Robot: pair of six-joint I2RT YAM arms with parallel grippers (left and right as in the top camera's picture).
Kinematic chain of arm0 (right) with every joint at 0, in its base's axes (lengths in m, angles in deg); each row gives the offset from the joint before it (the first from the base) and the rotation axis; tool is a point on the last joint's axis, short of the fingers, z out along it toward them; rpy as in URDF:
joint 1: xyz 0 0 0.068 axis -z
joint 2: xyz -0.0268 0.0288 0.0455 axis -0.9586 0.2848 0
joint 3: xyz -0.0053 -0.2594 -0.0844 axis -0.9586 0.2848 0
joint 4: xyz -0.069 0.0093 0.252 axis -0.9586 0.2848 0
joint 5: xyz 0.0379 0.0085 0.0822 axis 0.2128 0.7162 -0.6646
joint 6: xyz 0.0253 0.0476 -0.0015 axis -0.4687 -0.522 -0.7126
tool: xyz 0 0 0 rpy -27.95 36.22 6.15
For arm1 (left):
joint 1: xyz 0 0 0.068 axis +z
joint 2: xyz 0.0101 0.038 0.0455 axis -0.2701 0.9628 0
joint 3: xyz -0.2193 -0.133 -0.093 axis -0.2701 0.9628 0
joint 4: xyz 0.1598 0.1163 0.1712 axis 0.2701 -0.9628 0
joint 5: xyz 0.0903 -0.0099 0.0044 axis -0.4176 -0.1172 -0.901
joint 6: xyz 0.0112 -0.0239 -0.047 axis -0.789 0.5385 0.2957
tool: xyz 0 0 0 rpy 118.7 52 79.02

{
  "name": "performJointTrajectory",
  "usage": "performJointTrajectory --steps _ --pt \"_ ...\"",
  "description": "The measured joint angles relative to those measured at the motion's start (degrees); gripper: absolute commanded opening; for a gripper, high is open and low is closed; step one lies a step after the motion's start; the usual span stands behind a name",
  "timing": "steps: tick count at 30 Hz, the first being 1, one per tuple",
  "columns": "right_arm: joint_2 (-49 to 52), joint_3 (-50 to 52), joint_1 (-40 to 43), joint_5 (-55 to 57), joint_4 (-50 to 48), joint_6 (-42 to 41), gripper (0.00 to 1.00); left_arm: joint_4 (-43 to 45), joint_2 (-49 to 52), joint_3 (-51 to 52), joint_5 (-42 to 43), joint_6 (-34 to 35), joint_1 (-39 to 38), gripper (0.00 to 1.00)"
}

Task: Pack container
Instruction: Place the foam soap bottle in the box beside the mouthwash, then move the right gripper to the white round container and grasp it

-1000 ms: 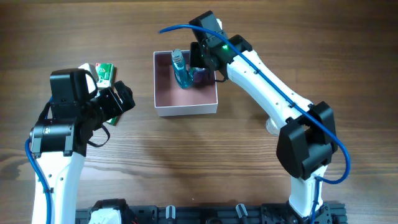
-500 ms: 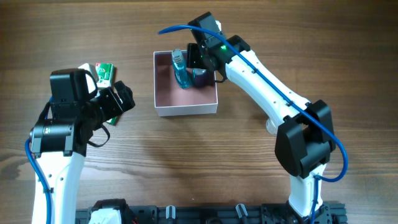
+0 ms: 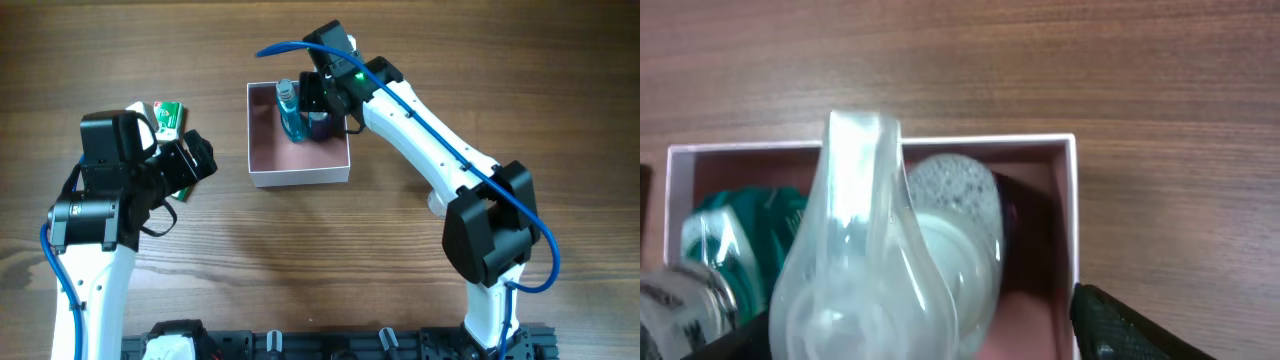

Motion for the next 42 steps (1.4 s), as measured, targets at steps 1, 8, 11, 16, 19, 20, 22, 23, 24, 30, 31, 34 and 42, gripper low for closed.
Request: performJointTrajectory --steps 1,8,11,16,19,20,22,23,24,30,31,34,42 --pt "-0.33 0.00 0.00 0.00 0.50 0.57 0.83 0.00 0.00 0.00 0.00 0.00 0.00 1.00" --pt "-11.41 0.02 1.68 0.00 9.07 3.54 0.98 0.00 0.00 0.00 0.00 0.00 0.00 1.00" --pt "-19.82 -0.07 6.23 0.09 16.96 -1.03 1.00 0.00 0.00 0.00 0.00 0.00 0.00 1.00" --pt "-28.50 -0.92 19.96 0.39 29.27 -8.92 1.00 0.00 0.00 -0.02 0.00 0.00 0.00 1.00" --pt "-29.18 -0.87 27.52 0.02 36.11 -11.26 1.00 0.00 0.00 -0.02 0.00 0.00 0.00 1.00" --pt "-29.03 -0.44 28.89 -0.11 36.98 -11.56 1.00 0.00 0.00 -0.04 0.00 0.00 0.00 1.00" --pt "-29.03 2.12 31.52 -0.48 37.59 -11.80 1.00 -0.04 0.00 -0.04 0.00 0.00 0.00 1.00" --pt "-29.03 3.50 32.26 -0.68 37.42 -11.78 1.00 0.00 0.00 -0.04 0.00 0.00 0.00 1.00" --pt "-29.00 5.55 32.96 -0.85 37.07 -11.78 1.00 -0.02 0.00 -0.04 0.00 0.00 0.00 1.00" --pt "-28.55 19.43 33.66 -3.61 31.47 -11.50 1.00 0.02 0.00 -0.04 0.00 0.00 0.00 1.00" --pt "-28.52 21.86 33.66 -4.28 29.79 -11.30 1.00 -0.02 0.00 -0.04 0.00 0.00 0.00 1.00" --pt "-28.35 26.53 33.66 -5.68 26.29 -10.86 1.00 0.00 0.00 -0.04 0.00 0.00 0.00 1.00" --pt "-26.49 36.02 33.66 -7.02 19.15 -10.14 1.00 -0.02 0.00 -0.04 0.02 0.00 0.00 1.00"
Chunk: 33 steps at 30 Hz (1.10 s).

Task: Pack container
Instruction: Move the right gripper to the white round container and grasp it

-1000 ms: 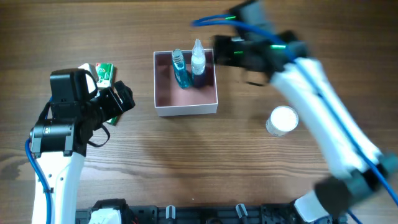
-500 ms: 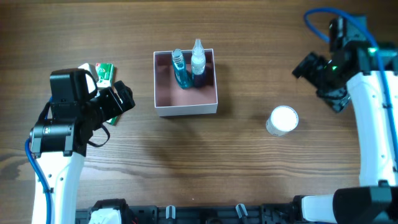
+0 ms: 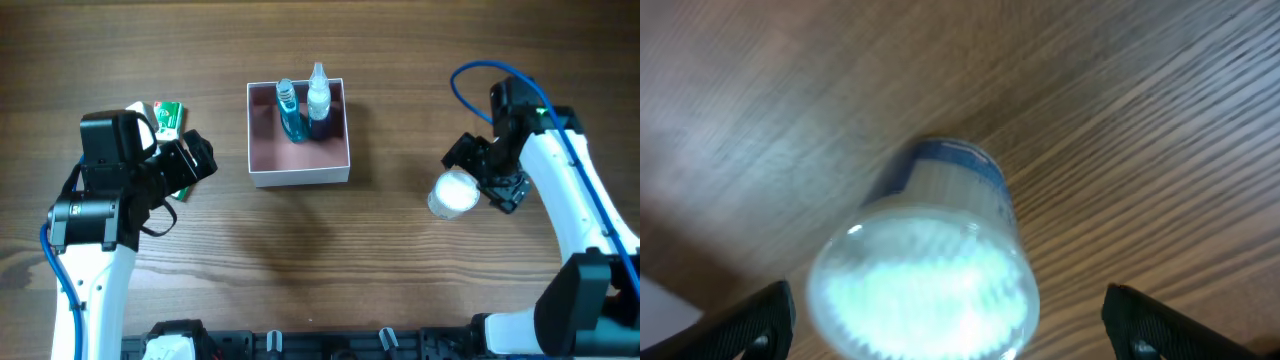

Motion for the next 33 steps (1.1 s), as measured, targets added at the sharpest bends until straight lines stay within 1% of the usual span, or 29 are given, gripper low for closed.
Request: performJointTrajectory --steps 8,15,17,18,25,28,31,33 --pt "5.46 2.86 0.00 -0.81 -5.05 2.32 1.00 0.00 0.00 0.00 -0.02 0.00 0.00 1.00" --pt "7.23 2.86 -0.04 -1.40 -5.75 3.19 0.99 0.00 0.00 0.00 -0.02 0.00 0.00 1.00" --pt "7.23 2.86 -0.04 -1.79 -5.88 3.32 0.93 0.02 0.00 0.00 -0.02 0.00 0.00 1.00" --pt "7.23 2.86 -0.04 -1.92 -5.90 3.50 0.89 0.00 0.00 0.00 -0.02 0.00 0.00 1.00" --pt "7.23 2.86 -0.04 -2.69 -5.90 3.61 0.75 0.02 0.00 0.00 -0.02 0.00 0.00 1.00" --pt "7.23 2.86 -0.04 -2.93 -5.92 3.63 0.74 0.00 0.00 0.00 -0.02 0.00 0.00 1.00" --pt "7.23 2.86 -0.04 -3.08 -5.90 3.69 0.69 0.00 0.00 0.00 -0.02 0.00 0.00 1.00" --pt "7.23 2.86 -0.04 -3.15 -5.90 3.69 0.68 0.02 0.00 0.00 -0.02 0.00 0.00 1.00"
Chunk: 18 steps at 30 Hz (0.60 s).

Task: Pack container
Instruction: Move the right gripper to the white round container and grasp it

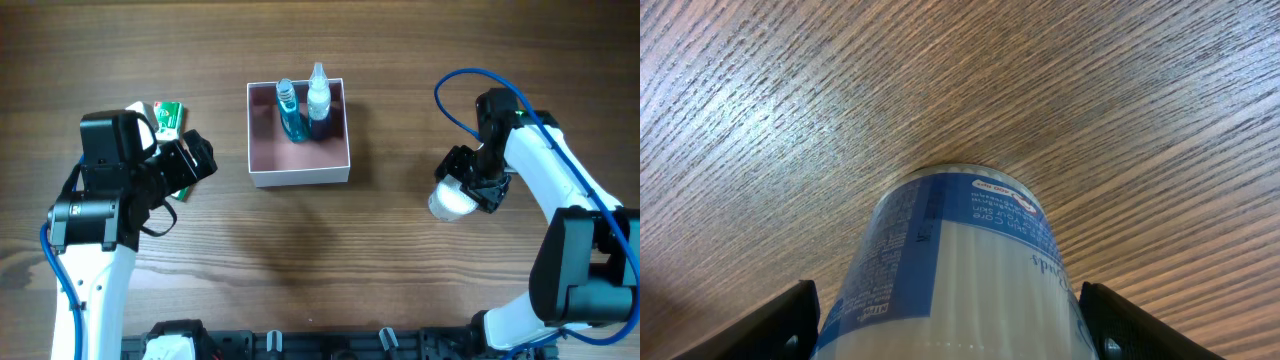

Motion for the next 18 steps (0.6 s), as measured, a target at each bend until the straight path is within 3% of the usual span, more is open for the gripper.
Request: performJointTrajectory --steps 6,11,18 --pt "0.00 0.00 0.00 -0.02 -0.02 0.00 0.41 0.00 0.00 0.00 0.00 0.00 0.00 1.00" --pt "0.00 0.00 0.00 -0.02 -0.02 0.02 0.07 -0.02 0.00 0.00 0.00 0.00 0.00 1.00" --pt "0.00 -0.15 -0.02 -0.09 0.44 0.48 0.04 0.00 0.02 0.00 0.00 0.00 0.00 1.00"
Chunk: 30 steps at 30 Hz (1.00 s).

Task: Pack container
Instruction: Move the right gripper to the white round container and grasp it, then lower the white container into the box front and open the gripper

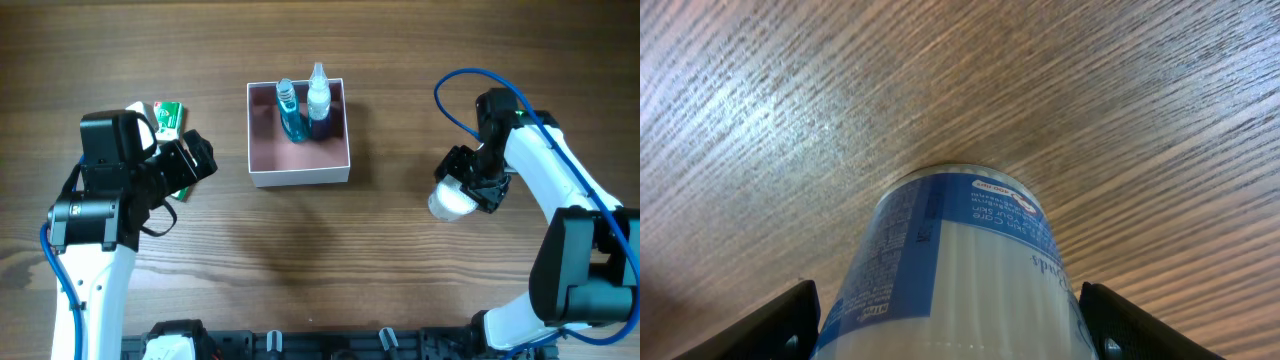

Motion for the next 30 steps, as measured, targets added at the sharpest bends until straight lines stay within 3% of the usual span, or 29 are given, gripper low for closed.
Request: performJointTrajectory --steps 9,16,25,30 --pt "-2.75 -9.53 -4.35 1.57 4.98 6.03 0.04 0.00 -0.02 0.00 0.00 0.00 0.00 1.00" --pt "-5.11 -23.91 -14.84 2.16 9.44 11.69 0.04 -0.02 -0.02 0.00 0.00 0.00 0.00 1.00" --pt "-5.29 -30.29 -30.56 2.21 1.86 13.57 0.04 -0.09 -0.02 0.00 0.00 0.00 0.00 1.00" --pt "-3.80 -30.34 -34.12 2.45 0.35 13.64 0.04 -0.24 -0.02 0.00 0.00 0.00 0.00 1.00"
